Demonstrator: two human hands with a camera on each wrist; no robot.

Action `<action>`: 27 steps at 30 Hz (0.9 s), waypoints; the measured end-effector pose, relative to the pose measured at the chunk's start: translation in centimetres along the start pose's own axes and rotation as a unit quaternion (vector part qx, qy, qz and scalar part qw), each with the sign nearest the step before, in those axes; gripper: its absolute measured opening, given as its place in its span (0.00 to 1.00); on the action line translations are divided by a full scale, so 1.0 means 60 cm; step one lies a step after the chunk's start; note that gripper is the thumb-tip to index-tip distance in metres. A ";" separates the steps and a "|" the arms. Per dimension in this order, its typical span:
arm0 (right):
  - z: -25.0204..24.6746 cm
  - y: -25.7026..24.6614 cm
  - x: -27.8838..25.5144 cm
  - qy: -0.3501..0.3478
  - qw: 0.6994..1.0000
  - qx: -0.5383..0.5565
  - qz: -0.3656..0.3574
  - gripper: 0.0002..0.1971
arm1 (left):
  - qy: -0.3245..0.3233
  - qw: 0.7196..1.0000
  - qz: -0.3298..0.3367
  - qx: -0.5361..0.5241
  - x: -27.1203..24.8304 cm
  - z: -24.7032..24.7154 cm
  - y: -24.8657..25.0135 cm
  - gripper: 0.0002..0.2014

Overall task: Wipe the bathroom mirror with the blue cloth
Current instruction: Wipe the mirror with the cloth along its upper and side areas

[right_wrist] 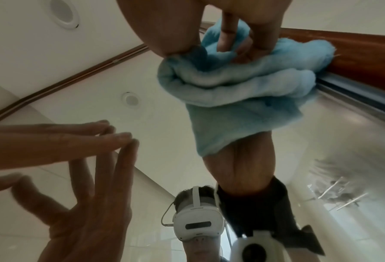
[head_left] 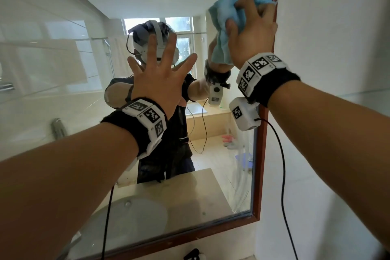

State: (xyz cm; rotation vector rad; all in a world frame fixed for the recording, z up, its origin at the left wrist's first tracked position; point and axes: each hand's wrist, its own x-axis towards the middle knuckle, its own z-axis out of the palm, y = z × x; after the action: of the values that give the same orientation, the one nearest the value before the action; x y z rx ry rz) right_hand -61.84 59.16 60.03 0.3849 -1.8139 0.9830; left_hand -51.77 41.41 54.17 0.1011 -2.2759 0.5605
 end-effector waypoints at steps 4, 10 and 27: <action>0.006 0.025 -0.036 0.008 1.000 0.019 -0.001 0.18 | 0.007 1.000 0.002 0.000 0.000 0.003 -0.001 0.53; 0.013 0.066 -0.099 -0.009 1.000 0.017 0.001 0.17 | 0.008 1.000 0.002 -0.009 -0.001 0.002 0.000 0.53; 0.026 0.100 -0.194 -0.031 0.999 0.019 0.022 0.14 | 0.007 1.000 0.005 -0.007 0.000 0.003 0.000 0.53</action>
State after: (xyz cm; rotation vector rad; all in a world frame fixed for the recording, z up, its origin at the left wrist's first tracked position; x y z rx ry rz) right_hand -61.39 59.76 46.85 0.4048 -1.8691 1.0479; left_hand -51.88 41.34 54.03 0.0786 -2.2676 0.5482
